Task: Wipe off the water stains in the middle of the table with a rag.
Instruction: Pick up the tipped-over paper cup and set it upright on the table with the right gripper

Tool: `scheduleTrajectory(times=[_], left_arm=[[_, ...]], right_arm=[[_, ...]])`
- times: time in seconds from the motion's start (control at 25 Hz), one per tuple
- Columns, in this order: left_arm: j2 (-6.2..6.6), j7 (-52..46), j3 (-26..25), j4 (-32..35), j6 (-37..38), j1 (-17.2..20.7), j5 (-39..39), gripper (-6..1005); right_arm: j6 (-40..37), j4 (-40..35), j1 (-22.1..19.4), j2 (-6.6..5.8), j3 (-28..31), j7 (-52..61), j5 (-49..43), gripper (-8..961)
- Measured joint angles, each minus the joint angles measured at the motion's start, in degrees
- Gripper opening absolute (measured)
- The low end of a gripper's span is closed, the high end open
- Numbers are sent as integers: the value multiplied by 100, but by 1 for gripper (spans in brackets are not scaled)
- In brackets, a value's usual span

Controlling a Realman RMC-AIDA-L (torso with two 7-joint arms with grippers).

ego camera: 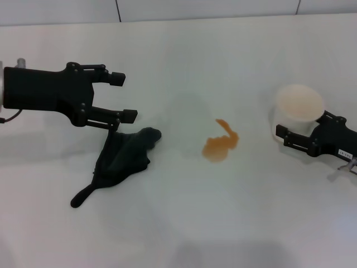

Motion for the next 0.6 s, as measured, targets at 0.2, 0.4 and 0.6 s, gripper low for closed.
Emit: scheduleTrajectory(times=[0.2, 0.4, 0.6], left_arm=[[3, -3, 1, 0, 2, -9, -1, 812], [2, -7, -13, 0, 11, -9, -3, 811], [5, 5, -14, 0, 12, -9, -7, 809]], right_arm=[[-4, -5, -4, -2, -34, 72, -56, 795], [-37, -51, -82, -28, -43, 133, -67, 845], [-99, -314, -329, -38, -14, 165, -69, 846]])
